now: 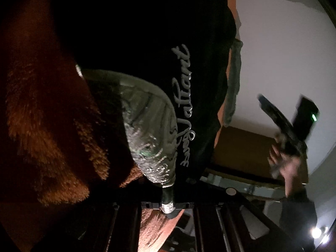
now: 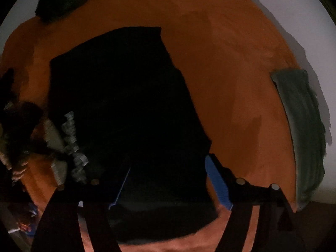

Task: Fold clothes

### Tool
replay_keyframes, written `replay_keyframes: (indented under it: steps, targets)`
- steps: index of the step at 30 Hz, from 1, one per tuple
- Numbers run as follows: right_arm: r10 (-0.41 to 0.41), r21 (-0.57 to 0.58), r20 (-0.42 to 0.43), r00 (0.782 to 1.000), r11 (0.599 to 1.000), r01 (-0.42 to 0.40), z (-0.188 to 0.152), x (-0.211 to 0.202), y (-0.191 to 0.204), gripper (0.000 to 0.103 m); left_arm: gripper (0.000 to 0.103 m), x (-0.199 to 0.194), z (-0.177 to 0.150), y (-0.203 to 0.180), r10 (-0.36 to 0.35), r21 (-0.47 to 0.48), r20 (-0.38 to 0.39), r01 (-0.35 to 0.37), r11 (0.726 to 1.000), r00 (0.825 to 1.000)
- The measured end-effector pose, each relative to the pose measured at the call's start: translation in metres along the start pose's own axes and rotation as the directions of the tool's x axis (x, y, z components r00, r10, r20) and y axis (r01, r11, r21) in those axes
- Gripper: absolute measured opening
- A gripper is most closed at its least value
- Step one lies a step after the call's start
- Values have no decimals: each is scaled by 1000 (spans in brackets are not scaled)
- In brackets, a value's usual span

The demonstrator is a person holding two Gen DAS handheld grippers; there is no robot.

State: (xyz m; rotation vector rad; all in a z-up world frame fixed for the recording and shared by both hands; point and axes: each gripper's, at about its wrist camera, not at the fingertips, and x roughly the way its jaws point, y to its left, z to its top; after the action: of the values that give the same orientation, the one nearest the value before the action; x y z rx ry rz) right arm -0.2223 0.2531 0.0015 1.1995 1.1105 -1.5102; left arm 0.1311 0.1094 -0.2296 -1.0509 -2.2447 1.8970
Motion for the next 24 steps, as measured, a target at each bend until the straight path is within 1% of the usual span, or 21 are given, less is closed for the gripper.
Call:
replay_keyframes:
  steps: [4, 8, 9, 10, 11, 13, 15, 16, 19, 20, 21, 22, 23, 24]
  targets:
    - [5, -95, -92, 996, 995, -14, 29, 54, -7, 73, 6, -4, 8, 0, -8, -13, -10, 8, 1000, 1000]
    - [10, -146, -144, 990, 989, -31, 51, 91, -15, 73, 6, -12, 15, -2, -8, -18, -19, 8, 1000, 1000]
    - [12, -154, -152, 988, 987, -36, 56, 98, -17, 73, 6, -8, 6, 3, -9, -21, -25, 9, 1000, 1000]
    - [17, -158, -161, 987, 987, -42, 60, 104, -19, 73, 6, 2, -14, 12, -10, -23, -33, 10, 1000, 999]
    - [22, -161, -169, 985, 986, -50, 62, 109, -21, 73, 6, 6, -24, 17, -13, -26, -40, 11, 1000, 999]
    - [69, -138, -200, 977, 985, -98, 65, 121, -27, 73, 6, 17, -20, 14, -19, -28, -46, 18, 999, 999]
    - [110, -118, -229, 967, 983, -140, 65, 131, -29, 72, 6, 19, -20, 13, -23, -21, -54, 22, 1000, 998]
    - [121, -117, -235, 964, 982, -151, 65, 132, -30, 69, 6, 26, -17, 13, -26, -17, -58, 25, 1000, 998]
    - [137, -118, -245, 960, 978, -170, 66, 135, -34, 68, 6, 42, -10, 6, -27, -9, -61, 26, 1000, 998]
    - [139, -120, -251, 958, 978, -173, 67, 136, -34, 68, 6, 35, -13, 8, -25, -3, -62, 25, 1000, 998]
    - [141, -121, -257, 956, 977, -177, 68, 137, -35, 68, 6, 18, -21, 14, -23, 4, -63, 23, 1000, 998]
    - [144, -124, -262, 954, 976, -181, 69, 137, -35, 67, 6, 12, -25, 14, -21, 9, -63, 21, 1000, 998]
    - [147, -126, -266, 953, 974, -186, 69, 137, -36, 66, 6, 17, -26, 6, -19, 11, -62, 20, 1000, 998]
    - [151, -129, -270, 951, 973, -191, 70, 137, -36, 57, 6, 22, -26, -1, -17, 13, -61, 18, 1000, 998]
